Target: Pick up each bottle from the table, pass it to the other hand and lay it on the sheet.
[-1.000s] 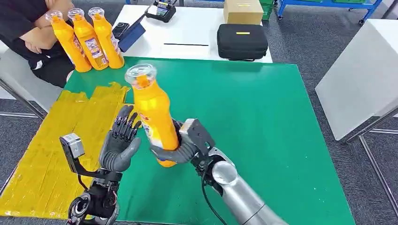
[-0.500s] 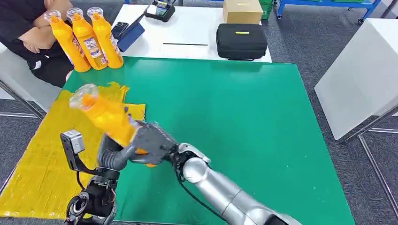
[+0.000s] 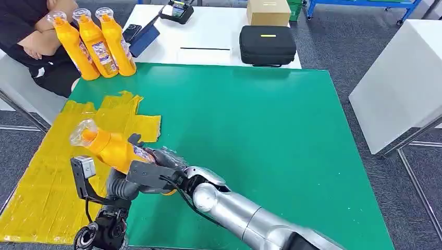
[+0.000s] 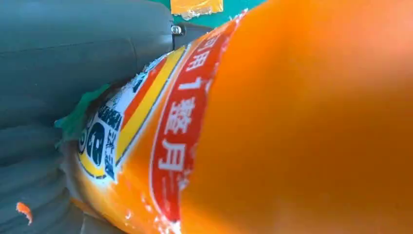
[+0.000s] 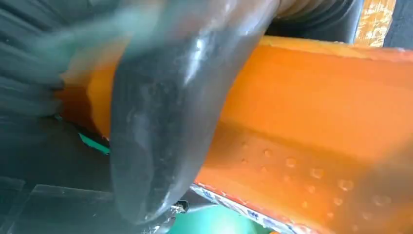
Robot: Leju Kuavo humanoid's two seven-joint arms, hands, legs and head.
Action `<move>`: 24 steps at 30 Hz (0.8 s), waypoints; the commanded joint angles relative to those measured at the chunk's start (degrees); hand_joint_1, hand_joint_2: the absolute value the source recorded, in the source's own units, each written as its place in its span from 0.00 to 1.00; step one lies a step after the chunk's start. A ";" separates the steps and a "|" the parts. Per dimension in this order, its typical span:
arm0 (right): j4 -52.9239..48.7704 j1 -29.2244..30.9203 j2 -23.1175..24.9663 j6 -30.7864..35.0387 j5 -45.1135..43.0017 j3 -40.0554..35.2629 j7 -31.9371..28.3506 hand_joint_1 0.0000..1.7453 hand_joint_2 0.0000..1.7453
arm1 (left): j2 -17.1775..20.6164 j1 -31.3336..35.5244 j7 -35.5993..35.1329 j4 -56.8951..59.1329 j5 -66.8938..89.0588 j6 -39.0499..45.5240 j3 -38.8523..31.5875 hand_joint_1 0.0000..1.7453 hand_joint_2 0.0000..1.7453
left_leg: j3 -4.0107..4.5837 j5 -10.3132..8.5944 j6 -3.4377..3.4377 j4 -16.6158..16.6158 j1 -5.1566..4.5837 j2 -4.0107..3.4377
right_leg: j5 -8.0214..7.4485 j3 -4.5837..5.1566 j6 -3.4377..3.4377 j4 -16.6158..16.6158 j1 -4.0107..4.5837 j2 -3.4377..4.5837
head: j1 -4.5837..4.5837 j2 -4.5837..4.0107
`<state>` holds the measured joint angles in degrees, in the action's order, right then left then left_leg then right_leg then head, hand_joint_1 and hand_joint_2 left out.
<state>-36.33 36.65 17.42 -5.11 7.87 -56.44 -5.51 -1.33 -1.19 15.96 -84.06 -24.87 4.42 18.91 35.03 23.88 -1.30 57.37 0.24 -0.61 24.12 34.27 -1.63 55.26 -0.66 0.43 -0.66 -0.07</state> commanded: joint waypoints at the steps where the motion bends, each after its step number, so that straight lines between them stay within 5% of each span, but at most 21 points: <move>1: 5.45 -3.55 2.58 -0.60 -0.49 -10.27 -0.58 1.00 1.00 | -0.26 11.48 0.74 2.21 -1.20 -1.55 6.40 1.00 1.00 | -0.14 -0.01 0.07 -0.05 0.07 0.48 | 0.14 -0.29 0.07 -0.04 0.07 -0.48 | 0.02 0.00; 24: 7.24 0.48 2.58 0.73 -2.17 -7.05 -1.04 1.00 1.00 | -0.36 12.21 1.59 3.27 -1.85 -1.88 6.30 1.00 1.00 | -0.44 0.12 0.11 -0.01 0.04 0.59 | 0.32 -0.61 0.11 0.04 0.04 -0.58 | -0.02 0.00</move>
<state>-33.11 40.36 17.92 -3.43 5.22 -57.20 -6.91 -1.33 2.08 17.38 -82.40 -26.58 4.50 18.84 35.03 23.87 -1.30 57.37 0.24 -0.68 24.11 34.27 -1.63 55.27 -0.66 0.49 -0.68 -0.07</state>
